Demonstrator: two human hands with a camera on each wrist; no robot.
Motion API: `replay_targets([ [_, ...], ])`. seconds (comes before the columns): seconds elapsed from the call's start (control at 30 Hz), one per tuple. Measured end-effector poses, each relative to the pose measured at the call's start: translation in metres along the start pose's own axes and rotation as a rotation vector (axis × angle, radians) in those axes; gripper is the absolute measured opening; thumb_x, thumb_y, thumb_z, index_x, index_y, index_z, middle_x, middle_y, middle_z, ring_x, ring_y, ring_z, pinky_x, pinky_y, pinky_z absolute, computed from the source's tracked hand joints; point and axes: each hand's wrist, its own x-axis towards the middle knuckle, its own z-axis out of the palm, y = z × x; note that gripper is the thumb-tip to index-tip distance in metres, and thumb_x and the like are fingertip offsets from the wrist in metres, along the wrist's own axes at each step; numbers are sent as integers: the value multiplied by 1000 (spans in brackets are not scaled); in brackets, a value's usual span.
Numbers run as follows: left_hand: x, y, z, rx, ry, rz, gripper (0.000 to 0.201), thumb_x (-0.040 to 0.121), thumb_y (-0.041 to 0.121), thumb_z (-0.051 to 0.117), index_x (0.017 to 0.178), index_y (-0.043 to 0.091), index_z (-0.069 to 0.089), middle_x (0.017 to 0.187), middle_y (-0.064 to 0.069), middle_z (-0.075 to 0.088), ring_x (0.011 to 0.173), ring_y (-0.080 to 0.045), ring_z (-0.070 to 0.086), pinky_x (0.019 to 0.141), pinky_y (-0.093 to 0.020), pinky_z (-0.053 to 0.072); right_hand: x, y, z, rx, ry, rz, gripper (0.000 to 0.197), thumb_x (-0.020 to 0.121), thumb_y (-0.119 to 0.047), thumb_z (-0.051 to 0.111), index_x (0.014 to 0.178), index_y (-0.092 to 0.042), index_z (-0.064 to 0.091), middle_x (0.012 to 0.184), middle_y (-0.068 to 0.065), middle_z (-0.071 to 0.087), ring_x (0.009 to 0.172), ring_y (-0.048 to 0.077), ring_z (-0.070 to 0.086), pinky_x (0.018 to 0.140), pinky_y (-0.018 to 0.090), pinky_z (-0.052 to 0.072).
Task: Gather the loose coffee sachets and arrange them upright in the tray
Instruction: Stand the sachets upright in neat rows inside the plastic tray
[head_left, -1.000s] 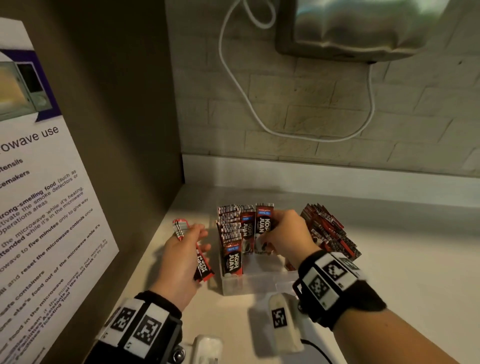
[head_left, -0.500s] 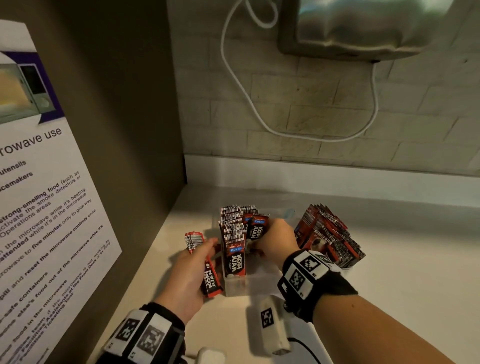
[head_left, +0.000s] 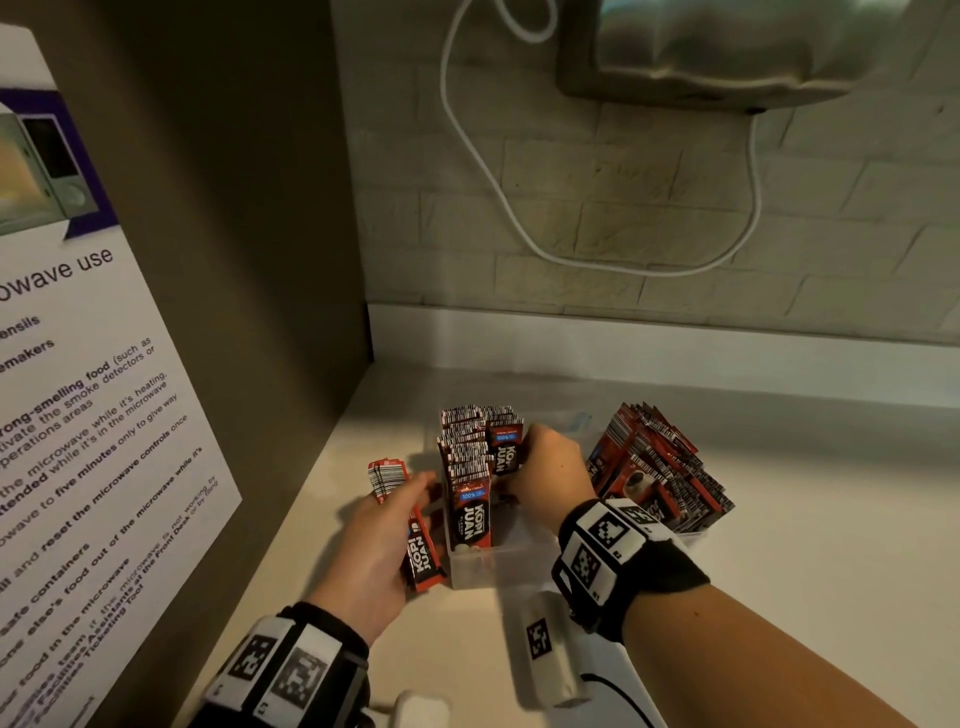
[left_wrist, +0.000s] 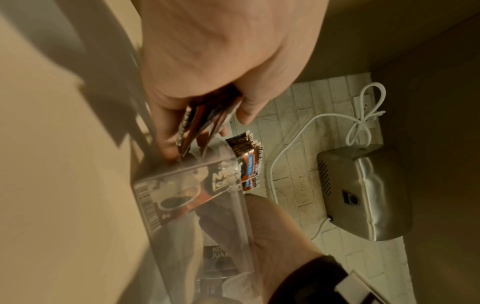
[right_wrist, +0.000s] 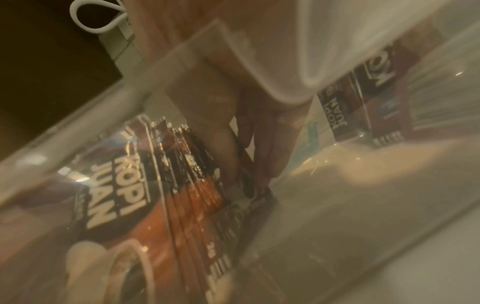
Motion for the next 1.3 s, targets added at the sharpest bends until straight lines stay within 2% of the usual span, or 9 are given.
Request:
replay_targets([
  [0.17,2,1,-2,21,117,25,29,88,36,65,108,15,67,88,-6,76,72,-21,72,52,-30,50,-4,-2,-4,25,-9,29,40,76,-13,77,108,-5,53,109,11,62,100,26,60,75,29,47],
  [0.27,-1,7,-4,24,157,60,25,88,33,65,101,12,65,80,-5,70,70,-19,64,59,-32,49,-5,-3,-5,17,-6,36,41,74,-12,79,105,-7,52,107,10,61,96,25,59,76,30,48],
  [0.37,-4,15,-5,14,169,109,21,89,28,62,97,9,63,70,-7,60,64,-24,59,69,-37,50,-6,-3,-8,29,20,52,41,72,-11,81,96,-11,48,99,6,57,84,21,55,70,29,46],
  [0.53,-3,24,-6,-47,158,186,28,93,29,56,105,5,65,71,-7,62,66,-23,62,64,-33,49,-4,-3,-10,16,-46,75,43,70,-12,82,100,-10,51,100,7,58,92,26,62,81,39,56],
  [0.63,-4,24,-2,-58,140,198,31,93,28,57,109,3,64,70,-6,62,66,-22,62,64,-33,48,-4,-2,-4,-22,-99,63,34,75,-11,76,102,-8,55,105,11,64,93,29,66,81,44,57],
  [0.83,-3,19,-2,-68,123,195,34,92,30,58,110,1,64,69,-6,64,67,-22,63,66,-34,47,-1,-4,-3,-139,-87,-21,16,84,-15,65,98,-7,62,102,12,68,96,28,65,78,30,51],
  [0.93,-1,18,-4,-68,123,200,34,92,30,57,110,2,64,69,-6,64,68,-23,63,67,-36,47,1,-4,-2,-175,-73,-41,11,87,-12,60,96,-6,64,101,14,68,97,29,65,77,31,50],
  [1.1,-1,16,-2,-73,121,200,33,92,29,58,109,1,64,65,-4,64,65,-21,62,65,-33,47,3,-3,2,-186,-71,-51,16,86,-14,62,101,-8,62,105,13,67,99,29,64,81,32,51],
  [1.3,-2,16,0,-69,123,194,25,92,29,59,99,6,66,65,-3,65,65,-22,64,66,-33,48,5,-1,3,-205,-68,-62,15,86,-13,62,100,-8,63,104,12,67,98,28,65,82,33,53],
])
